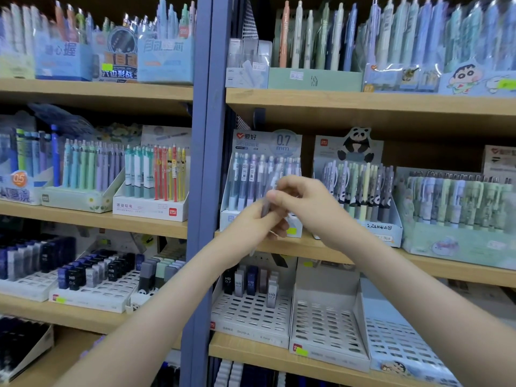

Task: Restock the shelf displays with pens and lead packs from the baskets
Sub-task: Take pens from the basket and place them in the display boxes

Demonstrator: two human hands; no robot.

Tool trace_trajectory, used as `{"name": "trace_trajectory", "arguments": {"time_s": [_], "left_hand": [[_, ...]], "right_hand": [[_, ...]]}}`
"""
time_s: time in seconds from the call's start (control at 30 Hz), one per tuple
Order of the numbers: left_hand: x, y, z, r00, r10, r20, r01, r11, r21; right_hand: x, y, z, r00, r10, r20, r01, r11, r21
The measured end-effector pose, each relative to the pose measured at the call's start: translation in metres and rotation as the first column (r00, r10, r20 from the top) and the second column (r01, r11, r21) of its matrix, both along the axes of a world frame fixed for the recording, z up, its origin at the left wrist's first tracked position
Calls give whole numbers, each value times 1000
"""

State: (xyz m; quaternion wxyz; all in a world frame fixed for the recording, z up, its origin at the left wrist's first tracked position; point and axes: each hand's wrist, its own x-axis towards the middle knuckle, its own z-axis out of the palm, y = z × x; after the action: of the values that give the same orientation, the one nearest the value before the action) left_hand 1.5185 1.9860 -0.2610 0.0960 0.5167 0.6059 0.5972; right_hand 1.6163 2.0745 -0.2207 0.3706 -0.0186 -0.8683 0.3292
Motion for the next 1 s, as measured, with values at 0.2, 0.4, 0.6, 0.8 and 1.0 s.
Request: {"name": "trace_trajectory", "arguments": {"time_s": [0.2, 0.4, 0.6, 0.8, 1.0], "left_hand": [[-29, 7, -26, 348, 533, -771, -474, 810, 346], [-45, 16, -42, 164, 586, -793, -451, 760, 468], [-52, 17, -34, 137, 569, -811, -437, 769, 466], [-62, 18, -31, 126, 526, -841, -421, 796, 435], [-67, 16, -46, 145, 538, -830, -365, 809, 461]], "right_hand": [[13, 27, 23, 928, -167, -333, 121, 981, -154], [0, 43, 13, 920, -300, -253, 307, 952, -14], [-18, 53, 14, 929, -353, -115, 366, 923, 121], [-34, 54, 6, 923, -376, -83, 385, 909, 159], [-44, 51, -9, 927, -363, -99, 374, 916, 144]]}}
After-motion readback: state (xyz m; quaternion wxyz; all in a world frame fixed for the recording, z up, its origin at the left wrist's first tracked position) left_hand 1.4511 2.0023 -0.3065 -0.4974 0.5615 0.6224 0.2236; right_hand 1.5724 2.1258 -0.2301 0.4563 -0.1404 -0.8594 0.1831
